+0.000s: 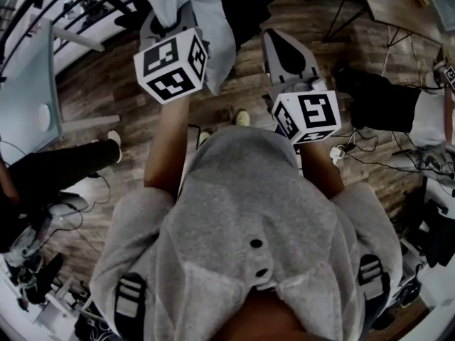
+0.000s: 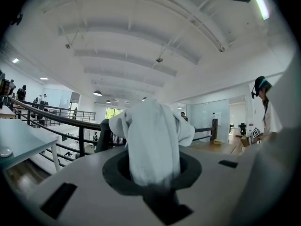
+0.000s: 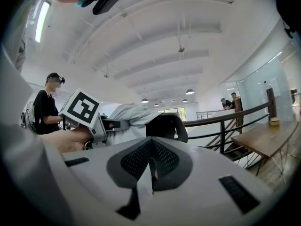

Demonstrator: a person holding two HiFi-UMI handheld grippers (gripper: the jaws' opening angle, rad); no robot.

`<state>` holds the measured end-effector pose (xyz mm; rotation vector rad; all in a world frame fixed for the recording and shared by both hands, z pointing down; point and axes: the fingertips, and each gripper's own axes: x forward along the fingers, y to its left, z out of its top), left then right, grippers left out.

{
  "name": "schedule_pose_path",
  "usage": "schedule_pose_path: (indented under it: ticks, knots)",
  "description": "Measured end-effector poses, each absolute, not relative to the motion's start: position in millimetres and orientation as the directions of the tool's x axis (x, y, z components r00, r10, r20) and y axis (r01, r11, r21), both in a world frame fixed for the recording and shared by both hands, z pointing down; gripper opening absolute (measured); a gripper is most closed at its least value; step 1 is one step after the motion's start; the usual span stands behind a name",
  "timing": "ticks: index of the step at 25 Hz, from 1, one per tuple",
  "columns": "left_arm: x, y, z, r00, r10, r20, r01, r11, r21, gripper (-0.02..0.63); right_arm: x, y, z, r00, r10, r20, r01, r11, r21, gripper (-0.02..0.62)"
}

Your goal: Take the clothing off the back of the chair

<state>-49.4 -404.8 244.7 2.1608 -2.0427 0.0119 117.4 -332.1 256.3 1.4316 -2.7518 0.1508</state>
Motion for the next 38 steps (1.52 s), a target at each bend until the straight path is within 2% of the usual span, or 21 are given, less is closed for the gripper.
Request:
schedule_pose_path:
  ticks: [9,21,38]
  knots:
    - [-106.9,-380.9,240.4,-0.031,-0.994,0.103,-0.989,0.045,0.138,0.097,95.6,-328.9,256.8,-0.612,-0.787,0.083,-0.791,0.608,-0.071,0.012]
    - [-199.9,-345.4,262.6,-0.162,-0.977,0.136,-0.975,0.18,0.131,0.097,25.2,-327.1,268.7,-0.674,-0.732,0.102,-0.739,0.667,-0.096,0.012]
    - [-299.8,-286.6,294.2,-0.24,-0.955,0.174,-0.955,0.264,0.131,0.097,-52.0,-304.4,280.5,-0.685,-0.716,0.13,-0.728,0.679,-0.098,0.012]
